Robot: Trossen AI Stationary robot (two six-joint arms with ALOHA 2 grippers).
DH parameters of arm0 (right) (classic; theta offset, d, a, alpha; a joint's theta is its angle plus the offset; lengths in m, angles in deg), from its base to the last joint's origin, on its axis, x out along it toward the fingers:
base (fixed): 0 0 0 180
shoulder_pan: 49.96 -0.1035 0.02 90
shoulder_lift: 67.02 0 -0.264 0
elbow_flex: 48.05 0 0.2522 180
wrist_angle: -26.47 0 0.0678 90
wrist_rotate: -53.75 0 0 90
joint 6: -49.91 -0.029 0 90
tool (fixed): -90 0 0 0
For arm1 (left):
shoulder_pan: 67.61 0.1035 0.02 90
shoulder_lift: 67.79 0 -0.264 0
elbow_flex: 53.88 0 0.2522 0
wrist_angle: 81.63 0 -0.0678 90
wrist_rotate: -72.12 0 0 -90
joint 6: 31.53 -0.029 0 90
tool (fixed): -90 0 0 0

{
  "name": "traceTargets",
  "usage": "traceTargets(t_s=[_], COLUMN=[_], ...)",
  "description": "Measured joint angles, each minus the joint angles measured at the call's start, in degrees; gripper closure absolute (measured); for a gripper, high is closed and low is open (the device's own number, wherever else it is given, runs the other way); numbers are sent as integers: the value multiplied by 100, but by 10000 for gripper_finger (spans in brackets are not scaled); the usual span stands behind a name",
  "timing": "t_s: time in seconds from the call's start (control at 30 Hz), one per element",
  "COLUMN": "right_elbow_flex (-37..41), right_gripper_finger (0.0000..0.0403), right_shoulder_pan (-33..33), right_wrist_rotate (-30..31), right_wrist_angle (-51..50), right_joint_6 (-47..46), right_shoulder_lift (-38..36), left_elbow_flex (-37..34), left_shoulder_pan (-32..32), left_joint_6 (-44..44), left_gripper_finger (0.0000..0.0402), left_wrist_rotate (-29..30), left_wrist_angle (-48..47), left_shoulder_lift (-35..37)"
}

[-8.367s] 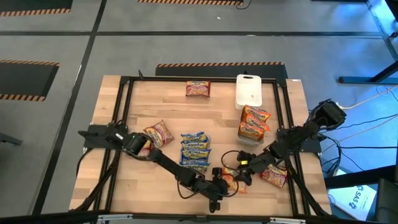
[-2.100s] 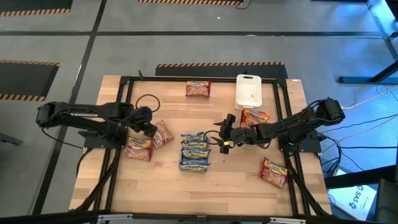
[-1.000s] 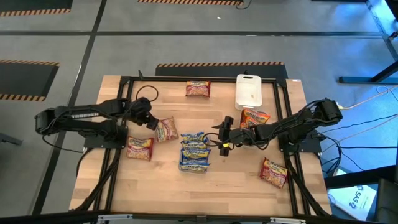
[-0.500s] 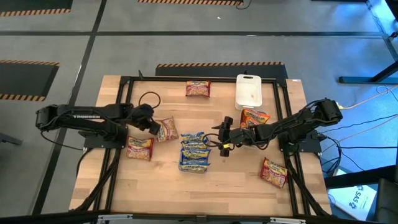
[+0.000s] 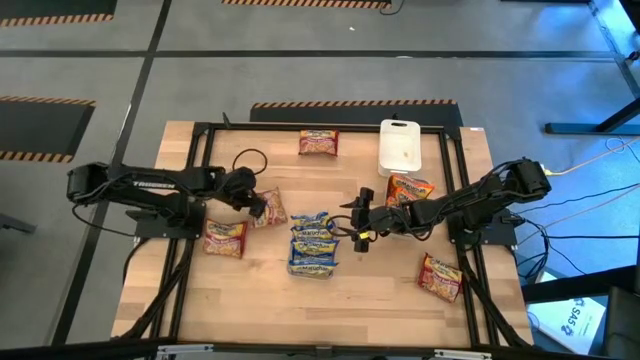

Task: Sort Maruchan noodles
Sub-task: Put the red noodle pack into the white bin

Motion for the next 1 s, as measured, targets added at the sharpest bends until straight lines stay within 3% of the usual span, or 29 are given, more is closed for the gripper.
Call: traceTargets(t_s=[0.5,0.8,1.0], right_elbow_flex=[0,0,0], right_gripper_finger=[121,121,121], right_shoulder_pan=[2,2,0], right_wrist_rotate=[0,2,2], right_wrist_angle=[0,2,7], right_joint_6=[47,15,-48], right_shoulder_lift=[0,0,0], left_elbow_flex=[-76,-76,-81], left_shoulder_pan=[-107,-162,-192], left_joint_6=[-219,-803,-1242], left_gripper_finger=[122,231,279], left_wrist_rotate=[-156,11,221], left_wrist_angle=[927,1227,1244], left_shoulder_lift=[-846,-929,-929])
